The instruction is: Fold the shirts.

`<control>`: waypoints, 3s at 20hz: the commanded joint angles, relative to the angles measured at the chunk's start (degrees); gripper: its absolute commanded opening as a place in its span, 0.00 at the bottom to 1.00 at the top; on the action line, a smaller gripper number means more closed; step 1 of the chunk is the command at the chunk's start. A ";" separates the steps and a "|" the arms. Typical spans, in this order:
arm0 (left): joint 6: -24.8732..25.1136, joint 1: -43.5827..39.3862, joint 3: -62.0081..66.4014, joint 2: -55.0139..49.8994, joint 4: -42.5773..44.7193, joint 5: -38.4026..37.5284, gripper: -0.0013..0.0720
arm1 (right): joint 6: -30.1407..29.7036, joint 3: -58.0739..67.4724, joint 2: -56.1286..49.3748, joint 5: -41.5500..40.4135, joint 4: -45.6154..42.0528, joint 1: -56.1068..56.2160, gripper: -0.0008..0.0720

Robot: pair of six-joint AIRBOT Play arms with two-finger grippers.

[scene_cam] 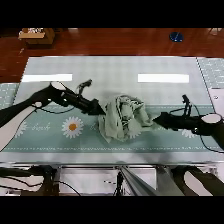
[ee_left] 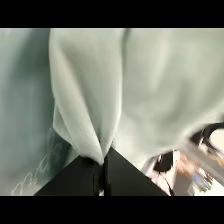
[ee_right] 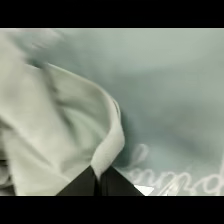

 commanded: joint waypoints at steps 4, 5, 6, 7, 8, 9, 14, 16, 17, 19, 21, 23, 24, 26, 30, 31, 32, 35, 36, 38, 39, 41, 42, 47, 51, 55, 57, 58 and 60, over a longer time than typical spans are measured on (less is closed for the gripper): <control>-0.61 11.47 14.45 15.10 -0.02 -2.82 0.05 | 2.56 23.45 12.39 6.08 -8.39 -8.39 0.05; -0.68 13.29 17.88 17.33 -0.02 -3.08 0.05 | 2.58 26.80 13.53 6.12 -8.79 -9.27 0.05; -0.83 14.71 21.29 19.21 -0.04 -3.28 0.05 | 2.62 30.12 14.36 6.34 -8.74 -9.86 0.05; -0.87 15.85 24.85 20.79 -0.04 -3.43 0.05 | 2.99 32.81 14.84 6.51 -8.74 -9.94 0.05; -1.64 16.83 28.81 22.23 -0.02 -3.61 0.05 | 3.39 35.41 15.19 6.82 -8.63 -9.94 0.05; -1.88 17.57 32.79 23.45 -0.02 -3.96 0.05 | 3.63 37.79 15.45 7.21 -8.50 -9.94 0.05; -3.58 19.28 49.03 26.91 2.19 -4.42 0.05 | 3.67 51.41 15.45 7.63 -8.68 -9.94 0.05; -6.23 19.28 53.92 27.96 4.87 -5.79 0.05 | 4.79 57.96 15.45 7.85 -8.72 -9.94 0.05; -7.80 19.28 56.04 28.50 5.53 -7.43 0.05 | 5.38 61.07 15.45 8.17 -8.72 -9.94 0.05; -10.49 19.26 58.42 30.14 5.53 -11.98 0.05 | 6.36 67.32 15.45 10.27 -8.76 -9.94 0.05; -12.68 19.26 58.47 32.72 5.55 -17.42 0.05 | 8.57 72.41 15.45 13.73 -10.60 -9.94 0.05; -15.93 19.26 58.47 34.97 5.57 -23.26 0.05 | 11.69 76.50 15.45 18.40 -13.81 -9.94 0.05; -17.86 19.26 58.47 35.78 5.57 -25.92 0.05 | 12.76 77.85 15.45 21.16 -15.08 -9.94 0.05; -21.86 19.21 58.42 36.87 5.68 -31.74 0.05 | 13.60 79.67 15.43 27.89 -17.86 -9.94 0.05; -25.05 19.10 54.34 38.32 5.99 -34.14 0.05 | 13.99 79.82 13.05 41.31 -22.75 -9.94 0.05; -25.00 19.10 51.91 38.40 6.23 -34.14 0.05 | 13.90 79.82 11.21 44.98 -22.67 -9.94 0.05; -24.68 19.08 48.96 38.36 6.40 -34.14 0.05 | 13.90 79.80 8.72 48.00 -22.64 -9.92 0.05; -20.63 19.08 36.72 38.34 8.02 -33.16 0.05 | 13.99 79.80 0.50 48.78 -22.67 -7.80 0.05; -19.34 19.04 31.34 38.34 8.31 -31.43 0.05 | 14.38 79.80 -3.02 48.65 -23.37 -5.51 0.05; -16.85 18.27 21.22 37.90 8.28 -26.25 0.05 | 15.78 79.80 -10.60 48.61 -25.75 0.79 0.05; -15.43 17.49 16.85 37.44 8.31 -23.17 0.05 | 15.72 79.80 -14.36 48.26 -26.45 4.57 0.05; -11.19 15.93 8.74 35.87 8.33 -16.65 0.05 | 14.64 79.80 -21.88 45.33 -27.76 11.32 0.05; -8.37 15.58 5.25 34.56 8.35 -14.34 0.05 | 13.97 79.80 -25.35 43.28 -28.98 14.08 0.05; 0.87 15.61 -4.26 24.30 11.91 -7.61 0.05 | 12.00 79.80 -37.29 35.95 -37.75 19.39 0.05; 1.57 15.87 -4.83 13.55 14.75 -1.75 0.05 | 12.02 79.80 -40.59 31.74 -42.45 19.23 0.05; 1.33 16.09 -3.56 6.03 12.70 0.17 0.05 | 12.02 79.82 -40.63 30.73 -42.27 19.23 0.05; 1.33 16.37 -1.27 5.70 11.02 -0.13 0.27 | 12.02 79.82 -40.63 30.86 -42.27 19.23 0.05; 1.31 17.16 1.05 5.92 10.25 -0.98 0.43 | 12.02 79.82 -40.63 30.97 -42.29 19.23 0.05; -0.15 20.35 7.67 6.19 10.03 -3.67 0.59 | 12.00 79.82 -40.63 31.52 -42.32 19.23 0.05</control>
